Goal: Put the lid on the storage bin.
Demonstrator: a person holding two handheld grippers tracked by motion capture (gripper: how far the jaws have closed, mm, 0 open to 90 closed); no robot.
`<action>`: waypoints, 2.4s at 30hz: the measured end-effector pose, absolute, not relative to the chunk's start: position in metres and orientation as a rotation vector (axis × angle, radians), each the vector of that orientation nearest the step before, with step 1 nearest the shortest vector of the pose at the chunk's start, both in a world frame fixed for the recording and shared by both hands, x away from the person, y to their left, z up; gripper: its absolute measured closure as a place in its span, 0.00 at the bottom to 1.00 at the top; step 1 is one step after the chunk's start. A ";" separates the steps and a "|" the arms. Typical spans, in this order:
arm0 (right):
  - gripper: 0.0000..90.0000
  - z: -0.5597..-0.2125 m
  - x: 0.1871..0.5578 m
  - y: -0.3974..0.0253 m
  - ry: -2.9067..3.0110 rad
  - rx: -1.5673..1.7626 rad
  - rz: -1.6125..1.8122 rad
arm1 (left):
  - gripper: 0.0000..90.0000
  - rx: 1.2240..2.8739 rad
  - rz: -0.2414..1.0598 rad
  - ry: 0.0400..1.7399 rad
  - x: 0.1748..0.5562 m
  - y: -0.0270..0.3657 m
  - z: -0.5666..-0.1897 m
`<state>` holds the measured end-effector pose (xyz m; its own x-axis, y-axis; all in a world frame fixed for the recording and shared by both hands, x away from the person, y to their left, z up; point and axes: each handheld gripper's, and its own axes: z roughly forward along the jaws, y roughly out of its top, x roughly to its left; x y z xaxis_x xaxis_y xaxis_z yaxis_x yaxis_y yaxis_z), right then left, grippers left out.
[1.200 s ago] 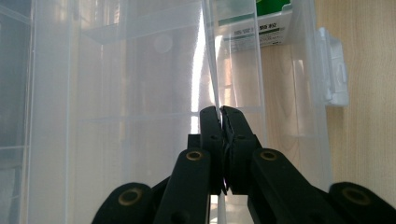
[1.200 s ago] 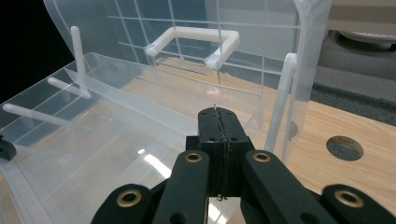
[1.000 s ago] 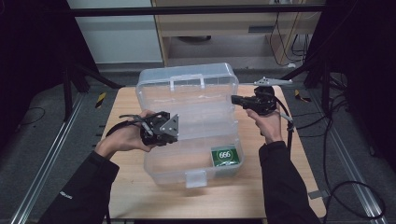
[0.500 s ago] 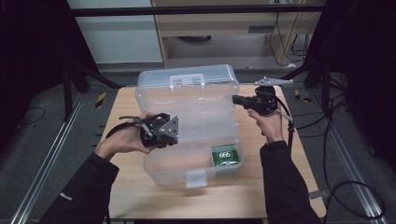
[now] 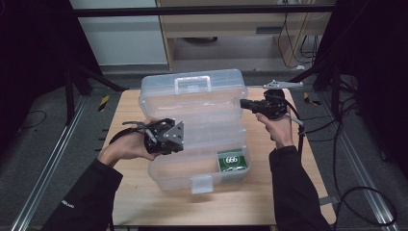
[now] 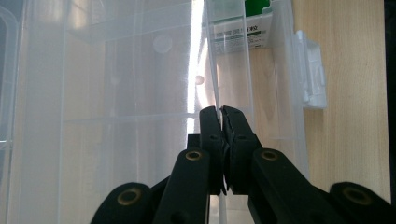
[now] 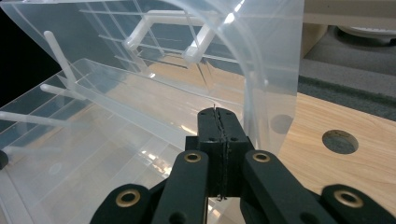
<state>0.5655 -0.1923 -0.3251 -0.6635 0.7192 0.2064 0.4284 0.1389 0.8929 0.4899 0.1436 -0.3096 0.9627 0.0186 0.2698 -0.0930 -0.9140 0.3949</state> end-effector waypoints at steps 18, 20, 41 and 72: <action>1.00 -0.327 0.554 -0.195 2.177 1.121 1.545 | 0.95 2.673 0.370 -0.072 0.485 0.146 -0.316; 1.00 -0.332 0.553 -0.198 2.183 1.136 1.542 | 0.95 2.681 0.374 -0.076 0.484 0.145 -0.316; 1.00 -0.339 0.544 -0.206 2.190 1.141 1.541 | 0.88 2.557 0.363 -0.024 0.482 0.136 -0.325; 0.94 -0.344 0.524 -0.203 2.210 1.075 1.528 | 0.59 2.256 0.281 0.150 0.469 0.127 -0.347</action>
